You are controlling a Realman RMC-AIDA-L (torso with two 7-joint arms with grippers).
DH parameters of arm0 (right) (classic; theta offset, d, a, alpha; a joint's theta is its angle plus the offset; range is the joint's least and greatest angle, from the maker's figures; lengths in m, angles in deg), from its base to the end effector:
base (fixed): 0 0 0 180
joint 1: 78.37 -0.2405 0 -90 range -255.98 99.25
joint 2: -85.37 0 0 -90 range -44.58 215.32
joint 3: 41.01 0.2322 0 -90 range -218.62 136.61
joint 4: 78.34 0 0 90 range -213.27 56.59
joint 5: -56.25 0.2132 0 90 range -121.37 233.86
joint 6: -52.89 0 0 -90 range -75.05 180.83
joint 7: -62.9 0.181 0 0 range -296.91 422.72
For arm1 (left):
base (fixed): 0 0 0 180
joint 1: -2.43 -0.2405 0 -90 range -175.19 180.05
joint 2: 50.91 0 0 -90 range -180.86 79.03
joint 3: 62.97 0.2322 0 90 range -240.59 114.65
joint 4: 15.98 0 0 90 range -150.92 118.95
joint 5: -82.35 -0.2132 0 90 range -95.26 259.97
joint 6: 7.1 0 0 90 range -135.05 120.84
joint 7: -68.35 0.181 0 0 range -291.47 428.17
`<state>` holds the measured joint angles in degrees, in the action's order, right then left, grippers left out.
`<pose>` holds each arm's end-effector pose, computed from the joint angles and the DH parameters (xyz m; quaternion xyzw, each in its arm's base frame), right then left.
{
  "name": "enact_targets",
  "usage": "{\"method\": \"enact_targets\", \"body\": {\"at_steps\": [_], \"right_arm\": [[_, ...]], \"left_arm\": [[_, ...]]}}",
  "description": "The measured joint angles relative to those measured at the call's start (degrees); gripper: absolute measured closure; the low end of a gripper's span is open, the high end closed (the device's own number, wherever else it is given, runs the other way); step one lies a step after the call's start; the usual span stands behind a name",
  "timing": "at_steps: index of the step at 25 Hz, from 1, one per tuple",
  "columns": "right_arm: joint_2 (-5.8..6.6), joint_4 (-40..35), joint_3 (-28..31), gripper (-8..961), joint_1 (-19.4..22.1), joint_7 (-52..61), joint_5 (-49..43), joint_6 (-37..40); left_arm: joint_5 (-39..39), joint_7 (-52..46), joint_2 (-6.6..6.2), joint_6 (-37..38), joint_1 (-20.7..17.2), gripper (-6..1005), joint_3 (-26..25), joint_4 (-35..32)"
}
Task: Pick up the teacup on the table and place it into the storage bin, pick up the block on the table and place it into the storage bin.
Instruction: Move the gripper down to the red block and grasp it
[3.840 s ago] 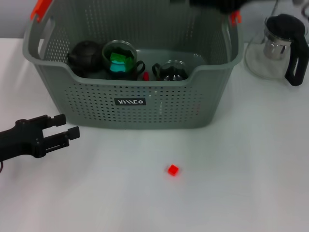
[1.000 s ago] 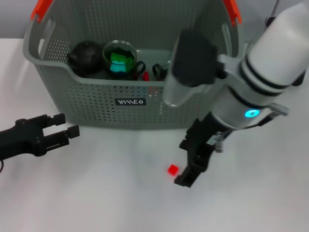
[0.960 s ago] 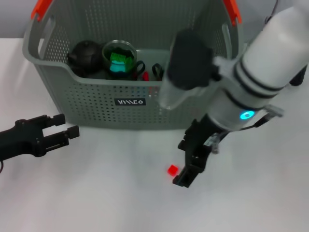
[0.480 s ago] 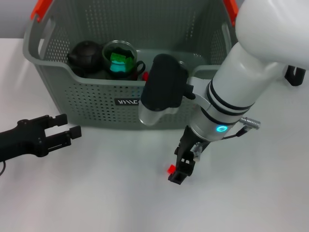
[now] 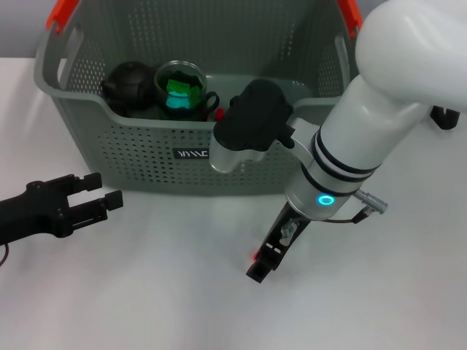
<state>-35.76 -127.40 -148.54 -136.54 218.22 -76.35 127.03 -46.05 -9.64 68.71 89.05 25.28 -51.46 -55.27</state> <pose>0.1141 0.3297 -0.1504 -0.9392 0.2280 -0.2499 0.0592 -0.3098 0.2883 0.0230 -0.8737 -0.3359 -0.2706 0.2249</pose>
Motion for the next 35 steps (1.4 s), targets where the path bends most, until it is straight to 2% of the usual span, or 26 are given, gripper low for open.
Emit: {"method": "enact_targets", "body": {"at_steps": [13,25,30,35], "right_arm": [[-0.07,2.82,-3.07,243,-0.32,0.10,-0.08,-4.83],[-0.14,3.09,-5.32,243,-0.36,-0.20,-0.19,-5.64],[-0.16,2.44,-6.42,337,-0.40,-0.37,-0.29,-5.65],[-0.11,2.37,-6.45,528,-0.66,-0.32,-0.28,-5.49]], "left_arm": [[-0.06,0.03,0.00,-0.18,-0.26,341,0.00,0.09],[-0.17,0.03,0.00,-0.48,-0.35,341,0.00,0.09],[-0.19,0.03,0.00,-0.56,-0.35,341,0.00,0.08],[-0.28,0.03,0.00,-0.73,-0.35,341,0.00,0.12]]}}
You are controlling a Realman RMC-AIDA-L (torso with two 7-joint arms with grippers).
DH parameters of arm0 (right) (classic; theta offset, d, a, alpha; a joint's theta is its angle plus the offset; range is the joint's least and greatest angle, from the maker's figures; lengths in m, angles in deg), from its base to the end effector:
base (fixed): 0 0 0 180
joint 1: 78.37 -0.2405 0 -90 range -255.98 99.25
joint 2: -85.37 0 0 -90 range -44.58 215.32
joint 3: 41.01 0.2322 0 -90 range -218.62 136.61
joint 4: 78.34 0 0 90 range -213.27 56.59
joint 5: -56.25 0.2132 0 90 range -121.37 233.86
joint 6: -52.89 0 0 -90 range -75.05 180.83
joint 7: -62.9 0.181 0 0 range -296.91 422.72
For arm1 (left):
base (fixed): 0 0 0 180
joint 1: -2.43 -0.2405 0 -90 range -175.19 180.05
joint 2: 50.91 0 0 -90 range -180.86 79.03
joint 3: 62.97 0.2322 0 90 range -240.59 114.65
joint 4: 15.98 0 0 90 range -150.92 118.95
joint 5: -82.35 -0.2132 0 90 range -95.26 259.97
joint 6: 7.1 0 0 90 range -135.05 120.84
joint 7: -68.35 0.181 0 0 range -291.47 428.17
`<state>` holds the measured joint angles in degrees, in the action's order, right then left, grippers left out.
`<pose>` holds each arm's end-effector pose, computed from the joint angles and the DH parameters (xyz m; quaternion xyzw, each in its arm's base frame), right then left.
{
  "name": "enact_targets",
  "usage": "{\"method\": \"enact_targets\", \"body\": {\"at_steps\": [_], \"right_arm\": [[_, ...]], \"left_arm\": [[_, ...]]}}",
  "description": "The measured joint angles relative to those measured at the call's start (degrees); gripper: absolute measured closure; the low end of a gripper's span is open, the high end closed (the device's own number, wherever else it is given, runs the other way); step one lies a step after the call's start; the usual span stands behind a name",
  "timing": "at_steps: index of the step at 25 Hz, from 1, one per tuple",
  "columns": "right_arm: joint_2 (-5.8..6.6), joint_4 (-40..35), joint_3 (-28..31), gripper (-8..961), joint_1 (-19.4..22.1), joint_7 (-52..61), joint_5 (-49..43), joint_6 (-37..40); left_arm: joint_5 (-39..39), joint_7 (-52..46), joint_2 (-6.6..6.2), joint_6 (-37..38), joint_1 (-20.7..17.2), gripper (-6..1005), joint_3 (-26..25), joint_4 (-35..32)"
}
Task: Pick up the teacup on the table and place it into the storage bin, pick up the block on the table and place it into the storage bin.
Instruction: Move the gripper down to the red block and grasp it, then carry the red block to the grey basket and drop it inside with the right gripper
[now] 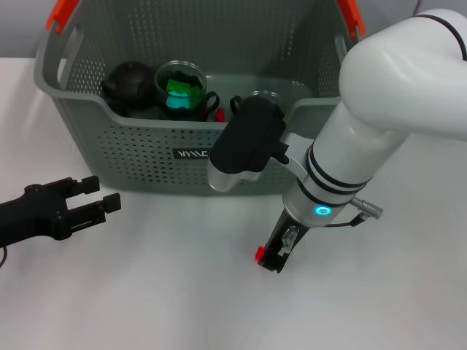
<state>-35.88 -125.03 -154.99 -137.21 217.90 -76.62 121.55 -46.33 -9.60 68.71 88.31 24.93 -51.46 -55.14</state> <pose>0.1262 0.3312 -0.1623 -0.9413 0.1884 -0.2685 0.0802 -0.3137 0.2870 0.0221 -0.8722 -0.3414 -0.2653 0.2288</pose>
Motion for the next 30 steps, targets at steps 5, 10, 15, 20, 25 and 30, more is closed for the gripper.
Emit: {"method": "enact_targets", "body": {"at_steps": [5,10,15,20,25,30], "right_arm": [[0.03,0.36,0.03,720,-0.27,0.10,0.12,0.19],[0.60,-3.44,1.24,757,0.77,0.11,0.08,2.80],[1.12,-15.19,9.97,756,6.26,-1.15,-6.40,7.65],[0.98,-30.86,22.93,756,15.34,-11.07,-4.02,11.46],[1.20,-33.60,33.63,757,21.25,-27.02,17.17,17.49],[1.17,-28.83,41.96,757,20.98,-35.67,31.27,25.99]], "left_arm": [[-0.09,0.00,0.00,-0.44,0.00,340,0.00,0.06],[-0.17,0.00,0.00,-0.64,-0.06,340,0.00,0.14],[-0.17,-0.01,0.04,-0.66,-0.16,340,0.01,0.14],[-0.18,-0.08,0.07,-0.68,-0.18,340,0.00,0.07],[0.06,-0.24,0.09,-0.71,-0.07,340,0.01,0.02],[0.19,-0.43,-0.11,-0.60,0.51,340,0.00,-0.04]]}}
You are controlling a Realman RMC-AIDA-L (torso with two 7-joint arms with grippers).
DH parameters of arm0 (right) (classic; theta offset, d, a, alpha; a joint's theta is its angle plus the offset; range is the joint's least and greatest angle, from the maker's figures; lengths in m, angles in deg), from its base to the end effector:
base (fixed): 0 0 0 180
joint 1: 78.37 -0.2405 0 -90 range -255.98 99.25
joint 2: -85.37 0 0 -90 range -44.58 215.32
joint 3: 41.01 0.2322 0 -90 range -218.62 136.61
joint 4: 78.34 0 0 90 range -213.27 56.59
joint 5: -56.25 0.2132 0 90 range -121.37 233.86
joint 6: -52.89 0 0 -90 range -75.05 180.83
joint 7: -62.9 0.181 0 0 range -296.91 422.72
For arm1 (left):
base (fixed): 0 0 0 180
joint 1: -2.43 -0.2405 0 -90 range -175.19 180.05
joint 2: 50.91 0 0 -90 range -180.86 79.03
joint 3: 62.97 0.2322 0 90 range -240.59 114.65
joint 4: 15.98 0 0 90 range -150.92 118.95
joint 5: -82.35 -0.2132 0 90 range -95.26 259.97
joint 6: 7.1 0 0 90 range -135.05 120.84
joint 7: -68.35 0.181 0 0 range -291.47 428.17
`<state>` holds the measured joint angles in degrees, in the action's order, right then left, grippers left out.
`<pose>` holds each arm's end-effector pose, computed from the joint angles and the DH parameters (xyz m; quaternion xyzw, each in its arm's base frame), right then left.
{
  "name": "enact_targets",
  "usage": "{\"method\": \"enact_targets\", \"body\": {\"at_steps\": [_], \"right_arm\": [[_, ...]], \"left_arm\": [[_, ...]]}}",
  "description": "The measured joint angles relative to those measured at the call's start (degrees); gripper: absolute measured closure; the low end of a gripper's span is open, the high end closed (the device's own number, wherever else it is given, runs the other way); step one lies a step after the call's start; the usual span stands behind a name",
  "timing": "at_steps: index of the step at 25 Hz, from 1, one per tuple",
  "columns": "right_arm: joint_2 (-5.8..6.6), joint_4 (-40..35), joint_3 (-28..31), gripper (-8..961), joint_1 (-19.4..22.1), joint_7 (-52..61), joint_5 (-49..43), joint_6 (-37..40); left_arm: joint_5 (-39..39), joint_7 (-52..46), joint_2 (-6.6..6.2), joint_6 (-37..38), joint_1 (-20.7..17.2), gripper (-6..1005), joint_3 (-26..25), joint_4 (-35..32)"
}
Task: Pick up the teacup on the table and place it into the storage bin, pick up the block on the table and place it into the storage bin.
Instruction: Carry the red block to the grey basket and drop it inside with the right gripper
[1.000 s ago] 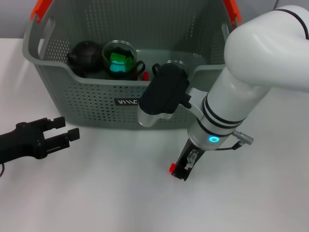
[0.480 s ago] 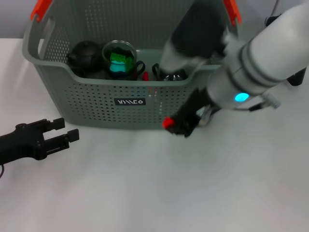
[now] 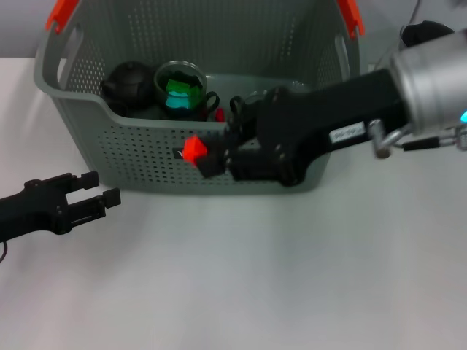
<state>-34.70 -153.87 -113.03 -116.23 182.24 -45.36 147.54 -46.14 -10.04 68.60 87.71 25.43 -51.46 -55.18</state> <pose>0.0320 0.3147 -0.0148 0.9768 -0.0918 -0.1868 0.0503 -0.3129 0.2914 0.0236 -0.8712 -0.3417 -0.2649 0.2325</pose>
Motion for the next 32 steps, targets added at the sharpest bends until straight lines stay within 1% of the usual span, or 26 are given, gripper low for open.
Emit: {"method": "enact_targets", "body": {"at_steps": [4,7,9,12,14,15,17,21,23,25,26,29,30,31,32], "right_arm": [[-0.12,-0.80,4.65,757,0.35,-2.44,3.19,-0.17],[-0.04,-2.70,9.04,757,0.13,-2.22,3.80,-4.04],[0.26,-4.35,10.53,756,-0.41,-0.74,2.10,-8.18],[1.13,-6.64,10.99,756,-3.06,6.08,-5.10,-14.39],[1.99,-6.59,10.95,756,-7.22,12.27,-13.50,-15.88],[2.23,-6.14,10.87,756,-9.77,14.88,-17.72,-15.95],[2.07,-3.90,10.85,752,-15.29,18.39,-27.24,-15.46],[0.41,4.05,11.17,737,-25.09,20.22,-43.61,-15.27],[-0.04,10.17,10.78,729,-29.20,19.94,-47.99,-17.00],[0.03,17.00,9.81,721,-32.08,19.13,-48.86,-19.77],[0.03,20.61,9.16,717,-33.28,18.48,-48.89,-21.17],[-0.22,25.19,6.33,706,-34.17,16.76,-48.60,-24.38],[-0.36,25.25,5.09,702,-33.79,16.55,-48.13,-25.46],[-0.43,24.49,3.80,660,-33.08,16.53,-47.34,-26.53],[-0.45,22.16,2.70,618,-31.49,16.73,-45.34,-27.60]], "left_arm": [[0.02,-0.01,-0.04,0.07,0.18,341,0.00,0.00],[0.05,-0.01,-0.06,-0.02,0.19,341,0.00,0.00],[0.07,-0.01,-0.07,-0.05,0.19,341,0.00,-0.05],[0.09,-0.15,-0.08,0.00,0.19,341,-0.01,-0.21],[0.09,-0.47,-0.08,-0.02,0.19,341,-0.01,-0.28],[0.10,-0.60,-0.08,-0.03,0.22,341,0.00,-0.30],[0.09,-0.71,-0.14,-0.11,0.40,341,-0.01,-0.36],[0.10,-0.77,-0.21,0.03,1.00,341,0.00,-0.38],[0.10,-0.79,-0.23,0.08,1.16,341,0.00,-0.31],[0.10,-0.80,-0.22,-0.01,1.30,341,0.01,-0.10],[0.09,-0.80,-0.20,-0.14,1.30,341,0.00,-0.06],[0.09,-0.80,-0.18,-0.17,1.28,341,0.00,-0.04],[0.09,-0.80,-0.17,-0.17,1.16,341,0.00,-0.03],[0.09,-0.80,-0.16,-0.18,0.97,341,-0.17,-0.09],[0.10,-0.80,-0.16,-0.18,0.89,340,-0.31,-0.16]]}}
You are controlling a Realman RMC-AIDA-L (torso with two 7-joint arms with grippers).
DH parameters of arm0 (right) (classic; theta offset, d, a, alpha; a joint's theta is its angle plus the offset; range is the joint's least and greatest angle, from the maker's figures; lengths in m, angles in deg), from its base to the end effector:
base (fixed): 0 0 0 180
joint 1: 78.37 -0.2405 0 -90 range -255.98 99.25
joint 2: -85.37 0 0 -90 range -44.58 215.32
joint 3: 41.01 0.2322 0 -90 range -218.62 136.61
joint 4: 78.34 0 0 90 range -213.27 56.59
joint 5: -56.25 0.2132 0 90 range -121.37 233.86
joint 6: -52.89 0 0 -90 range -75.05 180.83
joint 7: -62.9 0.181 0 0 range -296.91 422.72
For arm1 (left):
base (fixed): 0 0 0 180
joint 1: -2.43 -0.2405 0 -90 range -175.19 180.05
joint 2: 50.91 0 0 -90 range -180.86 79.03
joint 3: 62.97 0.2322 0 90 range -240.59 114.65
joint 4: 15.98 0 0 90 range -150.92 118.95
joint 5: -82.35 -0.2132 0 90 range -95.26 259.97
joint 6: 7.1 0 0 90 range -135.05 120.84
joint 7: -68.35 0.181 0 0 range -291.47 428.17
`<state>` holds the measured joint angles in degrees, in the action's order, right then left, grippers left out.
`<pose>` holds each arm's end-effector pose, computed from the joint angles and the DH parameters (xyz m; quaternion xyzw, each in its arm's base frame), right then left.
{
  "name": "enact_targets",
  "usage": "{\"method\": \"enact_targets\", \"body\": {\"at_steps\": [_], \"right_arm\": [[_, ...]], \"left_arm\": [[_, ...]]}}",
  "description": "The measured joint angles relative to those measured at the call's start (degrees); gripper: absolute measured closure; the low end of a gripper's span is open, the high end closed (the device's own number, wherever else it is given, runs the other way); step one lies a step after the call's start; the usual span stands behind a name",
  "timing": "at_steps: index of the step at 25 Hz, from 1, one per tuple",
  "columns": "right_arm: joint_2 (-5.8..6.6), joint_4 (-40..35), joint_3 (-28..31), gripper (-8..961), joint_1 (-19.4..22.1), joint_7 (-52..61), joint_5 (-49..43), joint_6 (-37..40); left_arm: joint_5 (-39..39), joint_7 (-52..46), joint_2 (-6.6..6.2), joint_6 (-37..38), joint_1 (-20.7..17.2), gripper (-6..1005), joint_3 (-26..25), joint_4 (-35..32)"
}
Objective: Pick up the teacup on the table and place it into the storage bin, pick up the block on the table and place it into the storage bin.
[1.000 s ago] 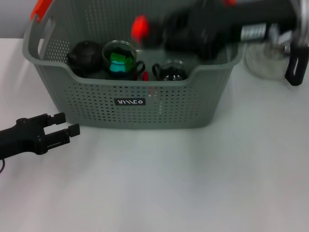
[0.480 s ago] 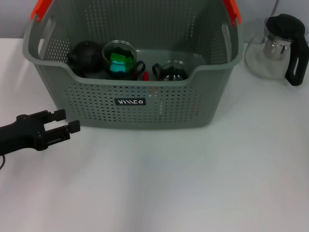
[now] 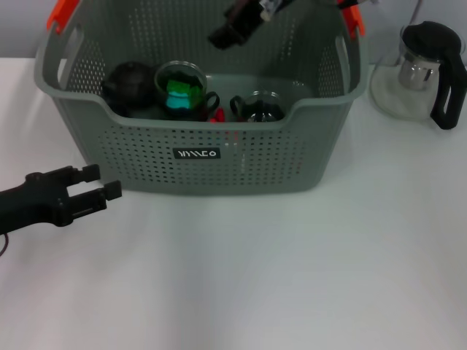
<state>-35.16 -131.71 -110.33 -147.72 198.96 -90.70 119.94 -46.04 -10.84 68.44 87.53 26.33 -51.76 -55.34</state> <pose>-0.0065 0.4568 -0.0498 -0.9638 0.1105 -0.0393 0.2392 -0.3097 0.2973 0.0263 -0.8703 -0.3409 -0.2678 0.2339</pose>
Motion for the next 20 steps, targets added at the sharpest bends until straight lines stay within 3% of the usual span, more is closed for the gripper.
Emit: {"method": "enact_targets", "body": {"at_steps": [2,4,9,12,14,17,20], "right_arm": [[0.08,-4.94,-0.71,533,3.10,0.08,4.29,-0.80],[0.21,-12.34,-0.72,449,8.70,-1.29,11.95,-1.37],[0.25,-26.38,-1.29,229,28.34,-18.21,43.46,-3.77],[0.35,-26.15,-1.84,170,38.75,-30.45,60.94,-0.84],[0.37,-25.27,-1.92,131,44.07,-36.43,67.03,3.27],[0.26,-23.28,-1.76,72,51.28,-43.87,70.16,12.40],[0.20,-19.58,-2.43,13,55.26,-47.57,68.71,19.04]], "left_arm": [[0.04,0.00,0.00,0.02,-0.07,340,-0.34,-0.09],[0.30,0.01,0.00,0.09,-0.06,340,-0.66,0.08],[3.17,0.81,0.12,0.46,-0.13,340,-0.82,0.25],[4.32,1.57,-0.35,2.76,-0.34,340,-1.14,-0.04],[4.47,2.26,-1.03,6.00,-0.68,340,-1.28,-0.71],[4.17,2.85,-1.88,11.45,-1.09,341,-1.13,-2.72],[2.43,3.00,-2.15,16.54,-0.94,341,0.84,-5.29]]}}
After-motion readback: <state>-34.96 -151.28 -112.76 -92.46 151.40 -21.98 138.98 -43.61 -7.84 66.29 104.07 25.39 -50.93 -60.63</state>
